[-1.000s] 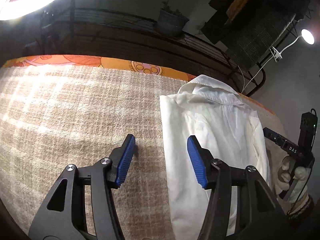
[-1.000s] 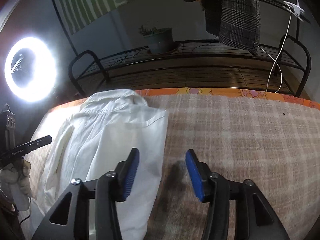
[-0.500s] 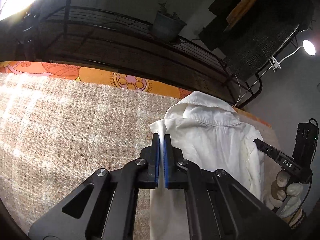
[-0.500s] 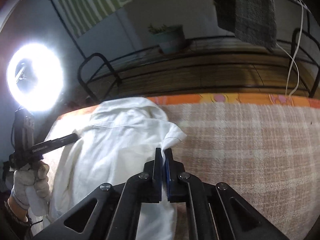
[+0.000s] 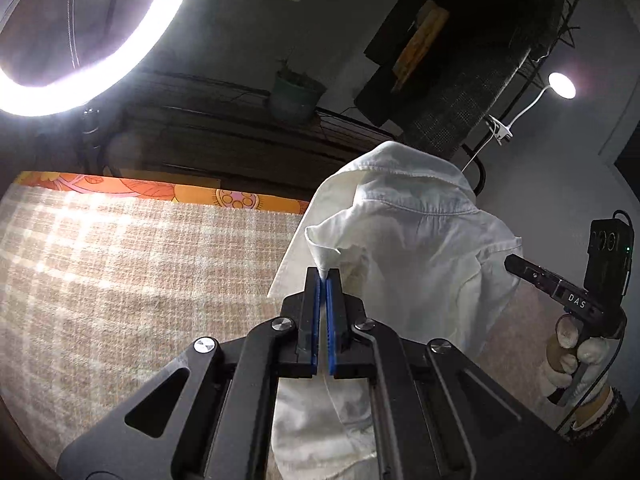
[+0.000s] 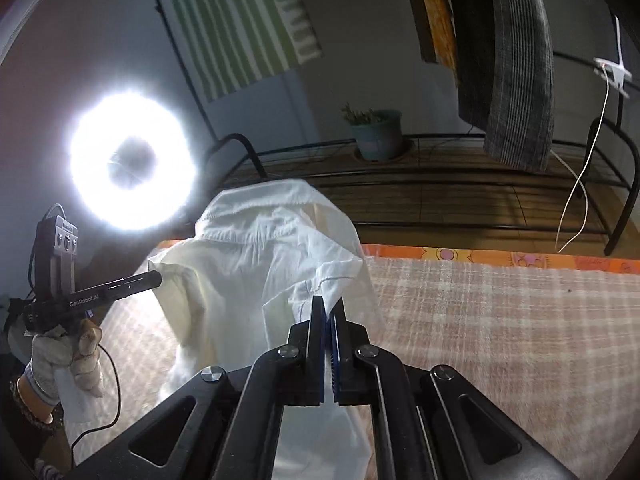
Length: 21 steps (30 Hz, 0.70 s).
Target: Fold small clothes
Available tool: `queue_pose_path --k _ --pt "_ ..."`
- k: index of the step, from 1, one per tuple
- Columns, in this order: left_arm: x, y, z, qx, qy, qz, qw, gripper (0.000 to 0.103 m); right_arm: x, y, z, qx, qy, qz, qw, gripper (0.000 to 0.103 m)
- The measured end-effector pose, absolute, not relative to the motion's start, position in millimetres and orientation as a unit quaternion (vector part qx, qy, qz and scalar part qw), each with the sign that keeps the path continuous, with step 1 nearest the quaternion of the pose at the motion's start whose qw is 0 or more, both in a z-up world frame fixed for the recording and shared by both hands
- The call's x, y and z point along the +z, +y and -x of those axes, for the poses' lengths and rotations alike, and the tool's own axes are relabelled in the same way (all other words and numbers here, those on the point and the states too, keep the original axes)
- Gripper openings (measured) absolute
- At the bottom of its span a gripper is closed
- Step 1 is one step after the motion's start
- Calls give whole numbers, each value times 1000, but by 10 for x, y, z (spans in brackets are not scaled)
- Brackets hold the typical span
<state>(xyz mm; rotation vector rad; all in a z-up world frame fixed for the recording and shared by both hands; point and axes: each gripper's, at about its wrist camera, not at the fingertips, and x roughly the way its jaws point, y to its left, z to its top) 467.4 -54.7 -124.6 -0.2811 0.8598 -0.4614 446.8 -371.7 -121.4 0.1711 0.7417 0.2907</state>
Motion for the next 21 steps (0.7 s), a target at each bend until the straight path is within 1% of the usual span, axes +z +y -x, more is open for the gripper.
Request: queue_pose_path --k 4,11,16,21 --pt "-1043 -489 -4337 -218 401 131 880 0 -1066 -3695 -4213 143 355 -73 921 0" --pt "-838 -382 -3773 -218 392 127 885 0 -921 -3600 -3728 145 351 -54 923 0" --pt "-773 -376 -3354 -221 389 109 888 0 -895 -3534 -3353 147 353 -37 923 0" --pt "-846 -416 -2980 -225 397 89 885 0 -943 -3520 -3018 148 359 -25 921 0"
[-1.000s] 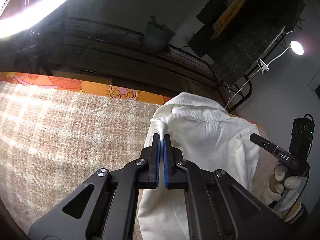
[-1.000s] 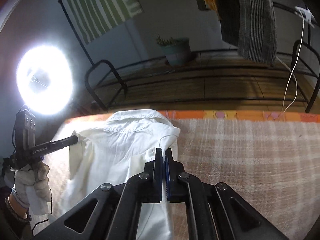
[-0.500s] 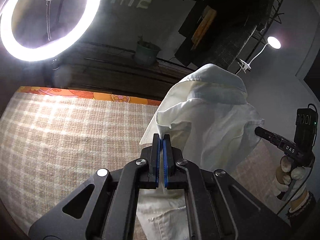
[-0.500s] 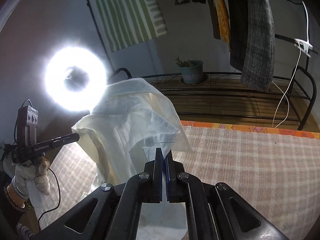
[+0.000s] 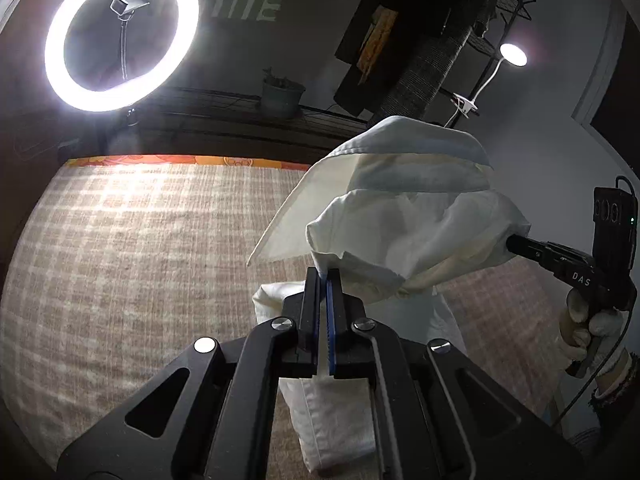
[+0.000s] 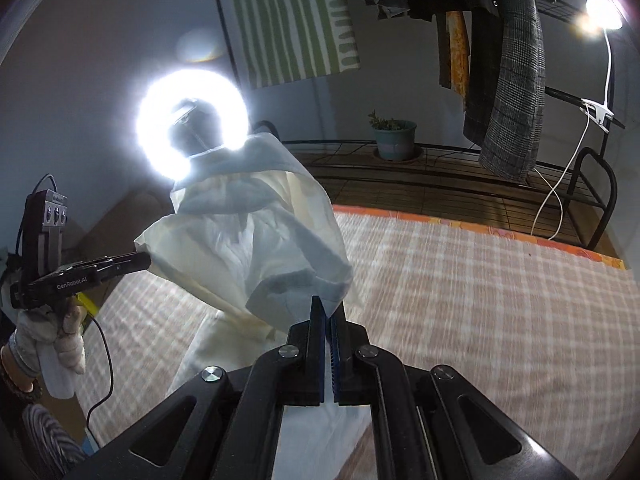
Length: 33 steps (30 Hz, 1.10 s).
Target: Fold small clothes
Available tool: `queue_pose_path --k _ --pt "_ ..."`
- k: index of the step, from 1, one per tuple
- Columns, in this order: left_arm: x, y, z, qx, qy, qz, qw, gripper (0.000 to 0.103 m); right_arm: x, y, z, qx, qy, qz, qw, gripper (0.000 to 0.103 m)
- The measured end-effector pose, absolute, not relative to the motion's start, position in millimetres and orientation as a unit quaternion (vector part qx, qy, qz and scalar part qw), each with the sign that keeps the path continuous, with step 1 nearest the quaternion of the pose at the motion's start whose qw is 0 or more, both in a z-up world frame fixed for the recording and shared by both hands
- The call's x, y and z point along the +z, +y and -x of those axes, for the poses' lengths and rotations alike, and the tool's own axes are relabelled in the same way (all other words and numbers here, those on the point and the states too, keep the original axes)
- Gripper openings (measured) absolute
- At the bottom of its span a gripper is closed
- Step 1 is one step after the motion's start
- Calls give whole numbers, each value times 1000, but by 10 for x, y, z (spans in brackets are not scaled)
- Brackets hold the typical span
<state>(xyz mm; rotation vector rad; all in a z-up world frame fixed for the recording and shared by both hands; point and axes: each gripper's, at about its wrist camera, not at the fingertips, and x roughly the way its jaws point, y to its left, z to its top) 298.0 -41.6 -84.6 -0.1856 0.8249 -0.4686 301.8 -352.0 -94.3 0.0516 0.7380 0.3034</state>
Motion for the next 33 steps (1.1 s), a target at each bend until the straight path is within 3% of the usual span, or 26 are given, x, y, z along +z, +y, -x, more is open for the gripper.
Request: queue_pose_path --k 15,19,23,25,29,33 --pt "-1446 -510 -1958 -228 430 -17 873 0 -1514 -3627 -2172 149 392 -11 908 0" --pt "-1526 -367 -1715 -238 445 -16 863 0 -1613 -3697 -1958 149 409 -3 901 6" --pt "-1510 -88 -1596 -238 461 36 854 0 -1633 -3824 -1807 154 416 -40 895 31" --pt "-1528 42 -1670 -230 472 84 847 1 -1668 -3878 -1796 154 420 -76 891 35" --pt "-1613 173 -1931 -217 487 173 828 37 -1849 -3950 -1892 140 438 -157 874 52" --pt "-1800 152 -2146 -226 507 239 796 37 -2086 -4009 -2001 131 464 -214 850 52"
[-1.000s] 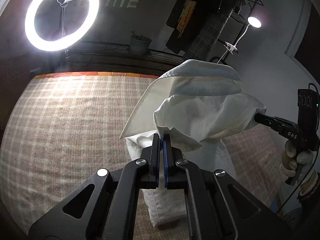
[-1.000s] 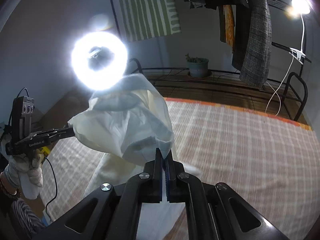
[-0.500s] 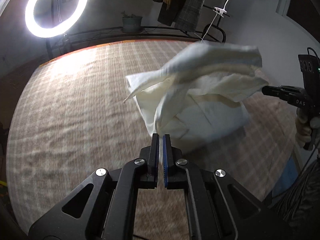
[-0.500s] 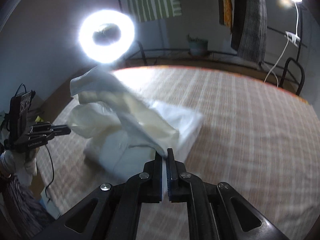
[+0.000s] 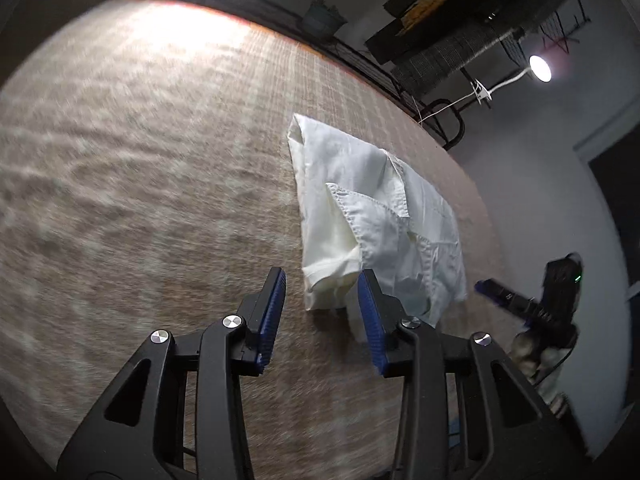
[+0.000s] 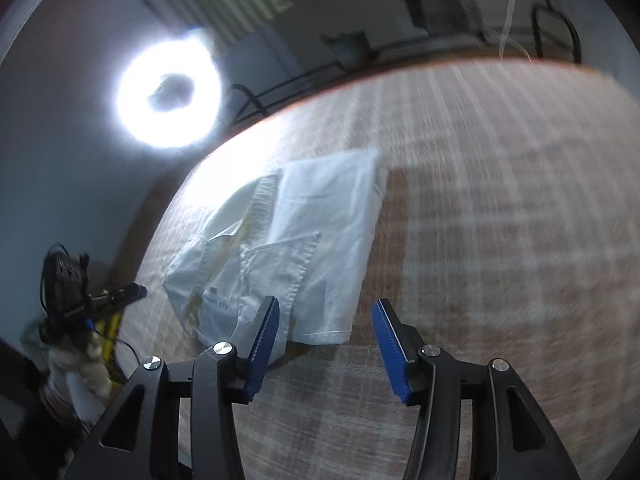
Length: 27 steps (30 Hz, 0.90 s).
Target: Fold small clothes
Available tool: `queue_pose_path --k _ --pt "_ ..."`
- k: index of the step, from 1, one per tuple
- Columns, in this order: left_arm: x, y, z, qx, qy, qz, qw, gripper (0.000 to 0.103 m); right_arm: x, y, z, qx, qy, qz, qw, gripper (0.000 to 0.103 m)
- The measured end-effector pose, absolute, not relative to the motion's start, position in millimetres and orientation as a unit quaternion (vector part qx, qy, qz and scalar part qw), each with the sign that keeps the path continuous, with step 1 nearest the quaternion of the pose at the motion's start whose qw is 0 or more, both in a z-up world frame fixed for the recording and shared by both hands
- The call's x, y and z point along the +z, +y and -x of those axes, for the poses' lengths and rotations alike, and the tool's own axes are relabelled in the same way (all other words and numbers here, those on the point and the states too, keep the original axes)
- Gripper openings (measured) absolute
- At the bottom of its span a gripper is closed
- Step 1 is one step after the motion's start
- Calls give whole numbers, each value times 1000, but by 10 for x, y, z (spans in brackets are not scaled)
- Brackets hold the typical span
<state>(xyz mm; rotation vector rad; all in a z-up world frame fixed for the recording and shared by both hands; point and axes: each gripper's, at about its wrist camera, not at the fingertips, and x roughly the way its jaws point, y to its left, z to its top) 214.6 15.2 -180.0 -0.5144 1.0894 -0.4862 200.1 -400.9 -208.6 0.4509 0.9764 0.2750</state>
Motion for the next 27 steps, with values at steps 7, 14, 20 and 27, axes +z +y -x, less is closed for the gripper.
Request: queue_pose_path --k 7,14,20,27 --pt "-2229 58 -2359 -230 545 316 742 18 -2425 -4083 -2062 157 485 -292 810 38" --pt "-1809 -173 -2250 -241 510 244 789 0 -2197 -4078 -2039 198 454 -308 812 0" --pt "-2138 -319 -2193 -195 551 111 804 0 -2263 -3976 -2039 162 490 -241 822 0" --pt "-1620 -150 -2105 -191 477 96 852 0 -1945 -3862 -1949 120 476 -150 858 19"
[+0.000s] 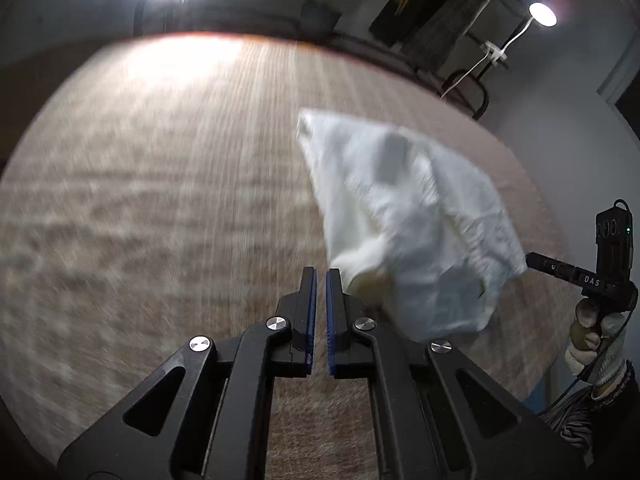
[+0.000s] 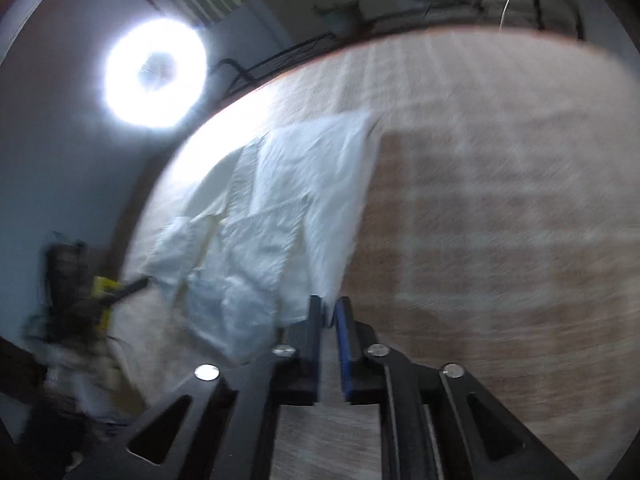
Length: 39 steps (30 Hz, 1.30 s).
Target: Fold small clothes
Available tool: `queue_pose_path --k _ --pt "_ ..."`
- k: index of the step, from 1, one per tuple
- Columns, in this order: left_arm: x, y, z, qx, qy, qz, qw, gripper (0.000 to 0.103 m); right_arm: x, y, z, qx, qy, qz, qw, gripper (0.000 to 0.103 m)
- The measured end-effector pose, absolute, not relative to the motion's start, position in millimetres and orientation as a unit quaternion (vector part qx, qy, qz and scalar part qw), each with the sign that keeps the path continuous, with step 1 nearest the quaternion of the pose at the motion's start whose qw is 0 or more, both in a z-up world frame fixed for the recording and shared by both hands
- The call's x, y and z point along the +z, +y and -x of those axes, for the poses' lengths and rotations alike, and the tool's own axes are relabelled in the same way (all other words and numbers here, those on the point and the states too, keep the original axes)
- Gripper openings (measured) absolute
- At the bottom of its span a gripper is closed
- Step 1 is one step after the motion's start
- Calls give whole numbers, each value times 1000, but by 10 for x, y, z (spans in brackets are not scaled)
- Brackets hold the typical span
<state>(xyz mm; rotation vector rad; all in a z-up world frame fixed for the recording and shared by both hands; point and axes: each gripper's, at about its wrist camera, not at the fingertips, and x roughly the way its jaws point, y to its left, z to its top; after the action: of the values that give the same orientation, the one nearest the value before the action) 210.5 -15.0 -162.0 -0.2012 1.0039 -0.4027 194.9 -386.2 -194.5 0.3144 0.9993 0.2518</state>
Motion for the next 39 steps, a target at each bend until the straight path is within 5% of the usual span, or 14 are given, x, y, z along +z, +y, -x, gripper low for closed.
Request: queue_pose_path --k 5,19,23,32,39 --pt "-1368 -519 -2361 -229 450 73 860 0 -1681 -3655 -2118 151 430 -123 882 33" --pt "-1813 -1354 -3305 -303 511 84 800 0 -1903 -3655 -2669 142 449 -156 868 33" --pt "-2124 -1324 -3310 -320 543 87 772 0 -1992 -3902 -2762 125 453 -173 866 33" --pt "-1587 -955 -3435 -280 478 94 827 6 -1892 -3940 -2979 144 417 -184 878 33" --pt "-1973 -815 -3589 -228 495 48 837 6 -2057 -3727 -3207 166 427 -147 877 33"
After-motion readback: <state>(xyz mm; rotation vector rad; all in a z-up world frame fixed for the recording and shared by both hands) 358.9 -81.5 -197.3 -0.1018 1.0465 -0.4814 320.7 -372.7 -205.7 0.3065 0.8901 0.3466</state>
